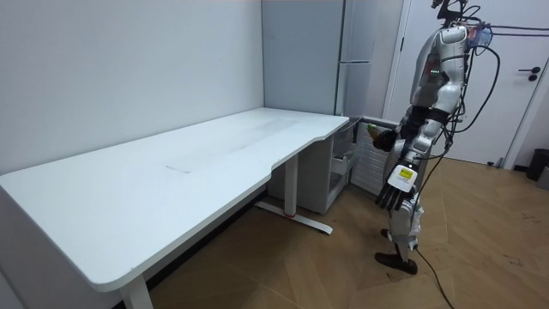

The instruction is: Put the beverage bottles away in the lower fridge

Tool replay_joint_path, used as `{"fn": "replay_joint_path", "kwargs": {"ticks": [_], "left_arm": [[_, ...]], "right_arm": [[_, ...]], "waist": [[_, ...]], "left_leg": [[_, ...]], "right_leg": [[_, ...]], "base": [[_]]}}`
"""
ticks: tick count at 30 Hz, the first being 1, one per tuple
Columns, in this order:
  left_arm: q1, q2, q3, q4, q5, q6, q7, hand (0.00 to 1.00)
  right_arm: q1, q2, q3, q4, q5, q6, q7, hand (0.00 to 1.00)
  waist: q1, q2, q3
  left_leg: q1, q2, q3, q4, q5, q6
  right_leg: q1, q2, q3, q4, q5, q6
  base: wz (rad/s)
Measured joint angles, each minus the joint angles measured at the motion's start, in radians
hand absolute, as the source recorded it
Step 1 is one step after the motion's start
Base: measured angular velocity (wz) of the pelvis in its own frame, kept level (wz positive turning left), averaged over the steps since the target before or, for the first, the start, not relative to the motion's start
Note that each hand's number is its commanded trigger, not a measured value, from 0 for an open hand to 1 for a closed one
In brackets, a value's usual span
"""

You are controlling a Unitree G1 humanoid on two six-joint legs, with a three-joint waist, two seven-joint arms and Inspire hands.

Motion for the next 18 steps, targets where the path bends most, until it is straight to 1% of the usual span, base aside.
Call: {"fn": "replay_joint_path", "kwargs": {"ticks": [7,10,13,18], "left_arm": [[0.012,-0.002,0.0,0.007,0.033,0.031,-0.018,0.0],[0.02,-0.002,-0.001,0.005,0.033,0.035,-0.02,0.0],[0.022,-0.002,-0.001,0.004,0.033,0.04,-0.021,0.0],[0.022,-0.002,0.0,0.003,0.033,0.051,-0.021,0.0]], "right_arm": [[-0.003,0.014,-0.037,0.001,0.201,0.0,0.003,1.0],[-0.004,0.015,-0.037,-0.011,0.251,0.0,0.003,1.0],[-0.009,0.014,-0.037,-0.012,0.288,0.0,0.003,1.0],[-0.011,0.014,-0.037,-0.014,0.298,0.0,0.003,1.0]], "waist": [[-0.001,-0.002,-0.0003],[-0.002,0.001,-0.0008],[-0.006,0.008,-0.002],[-0.017,0.013,-0.0043]], "left_leg": [[0.0,-0.001,0.0,0.0,0.0,0.0],[-0.008,0.0,0.001,0.001,0.0,0.0],[-0.009,0.0,0.001,0.0,0.0,0.0],[-0.009,0.0,0.003,-0.001,0.0,0.0]], "right_leg": [[-0.003,-0.001,-0.001,-0.002,-0.002,0.001],[-0.007,0.0,0.0,-0.001,-0.002,0.001],[-0.008,0.0,0.0,-0.001,-0.002,0.001],[-0.008,0.0,0.001,-0.001,-0.002,0.001]], "base": [[0.0],[0.0],[0.0],[0.0]]}}
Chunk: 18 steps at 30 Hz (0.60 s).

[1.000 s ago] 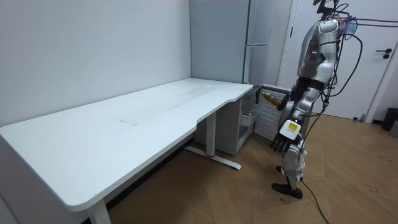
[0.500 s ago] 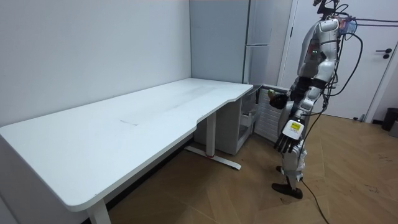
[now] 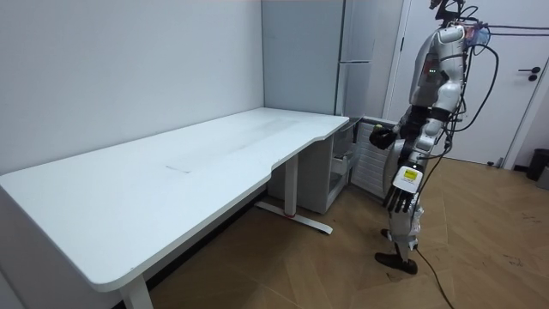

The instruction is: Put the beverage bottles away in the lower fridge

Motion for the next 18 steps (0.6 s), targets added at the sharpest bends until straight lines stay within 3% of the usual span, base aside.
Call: {"fn": "replay_joint_path", "kwargs": {"ticks": [8,18], "left_arm": [[0.004,-0.002,0.001,0.0,0.0,0.006,0.0,0.0],[0.017,-0.004,0.002,-0.018,0.002,0.01,0.0,0.0]], "right_arm": [[-0.001,0.001,-0.01,0.0,0.035,0.001,0.0,1.0],[-0.02,0.001,-0.04,0.003,0.073,0.01,0.0,1.0]], "waist": [[-0.004,-0.004,-0.0035],[-0.003,-0.038,-0.0005]], "left_leg": [[0.001,-0.001,-0.001,0.001,0.0,0.0],[0.012,-0.001,-0.001,0.004,0.001,0.0]], "right_leg": [[0.004,-0.001,-0.005,0.0,-0.001,0.001],[0.023,-0.005,-0.024,-0.014,-0.002,0.002]], "base": [[0.02],[0.04]]}}
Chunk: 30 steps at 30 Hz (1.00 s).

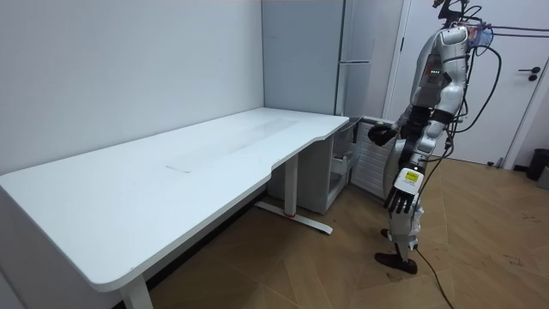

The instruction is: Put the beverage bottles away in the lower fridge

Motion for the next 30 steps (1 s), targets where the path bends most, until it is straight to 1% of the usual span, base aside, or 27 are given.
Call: {"fn": "replay_joint_path", "kwargs": {"ticks": [4,9,11,12,13,14,16,17,18,19,20,22,24,26,27,30], "left_arm": [[0.001,0.0,0.0,-0.021,0.0,0.011,0.0,0.0],[0.001,0.003,-0.007,-0.044,-0.001,0.013,0.0,0.0],[-0.008,0.018,-0.024,-0.042,-0.003,0.015,-0.003,0.0],[-0.017,0.029,-0.029,-0.036,-0.003,0.016,-0.012,0.0],[-0.04,0.036,-0.035,-0.031,-0.003,0.016,-0.014,0.0],[-0.048,0.038,-0.035,-0.028,-0.003,0.016,-0.015,0.0],[-0.087,0.039,-0.038,-0.004,-0.004,0.016,-0.015,0.0],[-0.105,0.039,-0.044,0.013,-0.004,0.017,-0.015,0.0],[-0.142,0.039,-0.05,0.034,-0.006,0.018,-0.017,0.0],[-0.179,0.039,-0.052,0.054,-0.007,0.017,-0.018,0.0],[-0.195,0.04,-0.056,0.061,-0.008,0.017,-0.019,0.0],[-0.238,0.039,-0.081,0.069,-0.024,0.016,-0.035,0.0],[-0.261,0.039,-0.09,0.07,-0.023,0.017,-0.044,0.0],[-0.277,0.04,-0.092,0.084,-0.025,0.016,-0.045,0.0],[-0.295,0.04,-0.096,0.096,-0.027,0.017,-0.046,0.0],[-0.326,0.04,-0.106,0.112,-0.045,0.015,-0.058,0.0]], "right_arm": [[-0.007,0.0,0.0,0.0,-0.001,0.001,0.0,1.0],[-0.027,-0.002,0.004,-0.001,0.001,0.002,-0.001,1.0],[-0.046,-0.007,0.006,0.01,0.002,0.002,-0.003,1.0],[-0.08,-0.012,0.006,0.036,0.001,0.002,-0.003,1.0],[-0.115,-0.017,0.006,0.049,0.001,0.002,-0.004,1.0],[-0.129,-0.019,0.006,0.05,0.0,0.002,-0.004,1.0],[-0.21,-0.025,0.006,0.07,0.0,0.002,-0.004,1.0],[-0.236,-0.027,0.008,0.085,0.0,0.001,-0.005,1.0],[-0.283,-0.031,0.015,0.114,0.0,0.001,-0.004,1.0],[-0.324,-0.031,0.02,0.147,0.001,0.003,-0.004,1.0],[-0.34,-0.032,0.023,0.162,0.001,0.004,-0.004,1.0],[-0.373,-0.034,0.023,0.193,0.009,0.018,-0.005,1.0],[-0.388,-0.039,0.023,0.198,-0.005,0.028,-0.006,1.0],[-0.41,-0.042,0.023,0.201,-0.004,0.03,-0.007,1.0],[-0.429,-0.043,0.024,0.204,-0.004,0.031,-0.007,1.0],[-0.476,-0.046,0.024,0.216,-0.002,0.04,-0.007,1.0]], "waist": [[0.0,0.001,0.0016],[-0.001,0.005,0.0021],[-0.001,0.005,0.0028],[-0.001,0.005,0.0035],[0.002,0.007,0.006],[0.002,0.009,0.0066],[0.004,0.014,0.0147],[0.005,0.016,0.0157],[0.006,0.02,0.0146],[0.013,0.019,0.0153],[0.019,0.016,0.0165],[0.042,0.011,0.0177],[0.053,0.012,0.0178],[0.065,0.012,0.0183],[0.074,0.011,0.0189],[0.084,0.004,0.0235]], "left_leg": [[-0.002,-0.001,0.0,-0.002,0.0,0.0],[-0.032,-0.001,-0.006,0.003,0.0,0.0],[-0.05,-0.001,-0.008,0.014,0.0,0.0],[-0.068,-0.001,-0.008,0.021,0.0,0.0],[-0.087,0.001,-0.008,0.031,0.0,0.0],[-0.096,0.001,-0.008,0.035,0.0,0.0],[-0.143,0.001,-0.008,0.045,0.005,0.0],[-0.158,0.002,-0.008,0.054,0.005,0.0],[-0.191,0.003,-0.009,0.07,0.006,0.001],[-0.208,0.003,-0.011,0.07,0.012,0.001],[-0.219,0.003,-0.011,0.07,0.015,0.001],[-0.262,0.002,-0.013,0.071,0.025,0.002],[-0.291,0.001,-0.014,0.069,0.033,0.004],[-0.315,0.0,-0.014,0.067,0.041,0.005],[-0.331,0.001,-0.014,0.066,0.044,0.005],[-0.358,0.0,-0.014,0.067,0.05,0.004]], "right_leg": [[-0.002,-0.001,-0.003,-0.001,-0.001,0.001],[-0.021,0.0,-0.011,0.004,0.0,0.0],[-0.032,-0.002,-0.023,0.006,0.0,0.0],[-0.049,-0.002,-0.027,0.011,0.001,-0.001],[-0.071,-0.002,-0.027,0.021,0.001,-0.003],[-0.08,-0.002,-0.027,0.022,0.003,-0.004],[-0.126,-0.004,-0.028,0.042,0.005,-0.006],[-0.136,-0.004,-0.03,0.043,0.007,-0.007],[-0.16,-0.004,-0.037,0.045,0.012,-0.009],[-0.181,-0.005,-0.042,0.051,0.015,-0.01],[-0.193,-0.006,-0.043,0.055,0.015,-0.011],[-0.234,-0.008,-0.05,0.055,0.025,-0.013],[-0.264,-0.012,-0.055,0.057,0.029,-0.014],[-0.298,-0.016,-0.054,0.072,0.03,-0.014],[-0.315,-0.017,-0.054,0.076,0.03,-0.014],[-0.345,-0.018,-0.059,0.084,0.032,-0.016]], "base": [[0.0],[0.03],[0.12],[0.08],[0.05],[0.0],[0.0],[0.09],[0.14],[0.13],[0.08],[0.06],[0.03],[0.0],[0.0],[0.03]]}}
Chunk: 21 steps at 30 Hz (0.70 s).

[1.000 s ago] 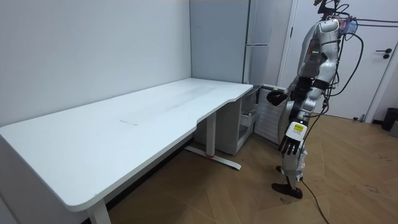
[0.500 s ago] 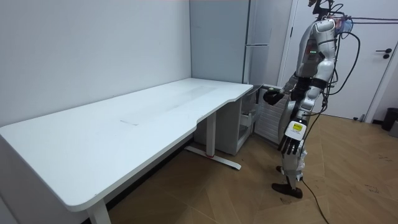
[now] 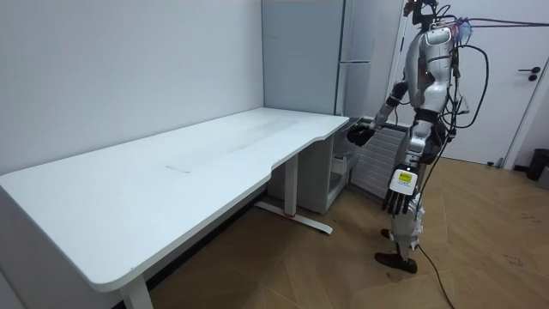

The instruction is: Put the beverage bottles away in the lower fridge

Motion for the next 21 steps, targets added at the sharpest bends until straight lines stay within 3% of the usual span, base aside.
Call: {"fn": "replay_joint_path", "kwargs": {"ticks": [4,15,16,17,18,21], "left_arm": [[-0.009,0.001,-0.037,0.011,-0.013,-0.001,-0.003,0.0],[-0.023,0.008,-0.055,0.017,-0.066,-0.003,-0.008,0.0],[-0.023,0.008,-0.055,0.017,-0.069,-0.003,-0.008,0.0],[-0.023,0.008,-0.055,0.017,-0.074,-0.004,-0.008,0.0],[-0.023,0.008,-0.056,0.017,-0.078,-0.004,-0.008,0.0],[-0.027,0.012,-0.077,0.017,-0.079,-0.005,-0.007,0.0]], "right_arm": [[-0.038,-0.018,0.016,0.018,0.003,0.019,-0.013,1.0],[-0.096,-0.051,0.009,0.019,-0.003,0.026,-0.072,1.0],[-0.101,-0.055,0.007,0.019,-0.002,0.026,-0.078,0.51],[-0.104,-0.056,0.003,0.019,-0.001,0.026,-0.081,0.09],[-0.111,-0.06,-0.004,0.019,0.003,0.028,-0.094,0.0],[-0.148,-0.07,-0.014,0.018,0.027,0.028,-0.14,0.0]], "waist": [[0.026,-0.006,0.0039],[0.025,-0.014,0.0141],[0.024,-0.015,0.0147],[0.024,-0.016,0.0159],[0.025,-0.019,0.0174],[0.025,-0.027,0.0227]], "left_leg": [[-0.029,0.001,0.005,0.003,0.002,0.0],[-0.117,-0.004,0.004,0.003,0.022,0.008],[-0.125,-0.005,0.003,0.003,0.025,0.008],[-0.128,-0.007,0.003,0.001,0.027,0.009],[-0.134,-0.009,0.004,-0.001,0.031,0.01],[-0.159,-0.013,0.007,-0.001,0.038,0.012]], "right_leg": [[-0.031,-0.001,0.001,0.008,0.0,-0.001],[-0.125,-0.02,-0.02,0.041,0.001,-0.001],[-0.132,-0.021,-0.02,0.042,0.0,-0.001],[-0.136,-0.022,-0.02,0.043,0.0,0.0],[-0.145,-0.025,-0.02,0.046,0.0,0.0],[-0.179,-0.031,-0.019,0.066,0.0,0.0]], "base": [[0.0],[0.05],[0.0],[0.0],[0.0],[0.0]]}}
